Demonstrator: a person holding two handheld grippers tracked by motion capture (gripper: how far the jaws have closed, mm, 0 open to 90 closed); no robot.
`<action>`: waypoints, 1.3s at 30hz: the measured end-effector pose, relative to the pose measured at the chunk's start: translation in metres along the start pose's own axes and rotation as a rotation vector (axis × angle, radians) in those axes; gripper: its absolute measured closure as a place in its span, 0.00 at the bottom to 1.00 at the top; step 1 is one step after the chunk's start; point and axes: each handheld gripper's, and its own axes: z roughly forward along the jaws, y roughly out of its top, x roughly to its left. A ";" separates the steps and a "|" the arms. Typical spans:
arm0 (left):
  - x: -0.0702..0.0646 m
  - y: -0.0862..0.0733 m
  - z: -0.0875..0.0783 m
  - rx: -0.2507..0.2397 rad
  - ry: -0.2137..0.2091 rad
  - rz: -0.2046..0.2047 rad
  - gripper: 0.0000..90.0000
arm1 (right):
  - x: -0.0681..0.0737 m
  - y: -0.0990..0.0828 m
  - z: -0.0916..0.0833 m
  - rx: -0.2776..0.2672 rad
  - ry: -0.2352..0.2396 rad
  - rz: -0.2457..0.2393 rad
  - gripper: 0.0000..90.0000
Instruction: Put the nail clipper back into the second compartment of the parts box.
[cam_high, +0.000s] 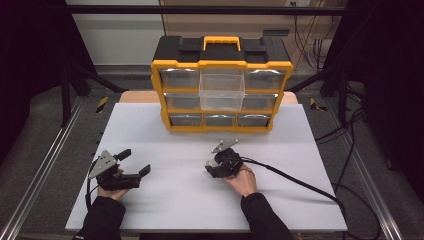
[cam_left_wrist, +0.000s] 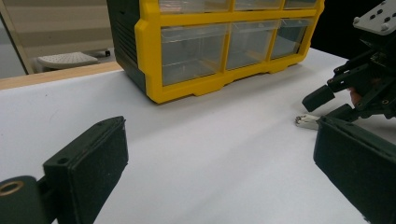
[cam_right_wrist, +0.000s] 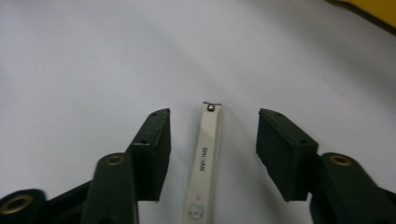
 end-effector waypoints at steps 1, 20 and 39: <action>0.000 0.000 0.000 0.000 0.000 0.000 0.03 | 0.000 0.000 0.000 0.002 0.006 -0.001 0.57; 0.000 0.000 0.000 0.001 0.004 0.001 0.03 | 0.002 -0.003 0.003 0.012 0.004 -0.005 0.79; 0.000 0.000 0.000 0.005 0.006 0.001 0.04 | 0.004 -0.004 0.003 0.010 -0.011 -0.005 0.84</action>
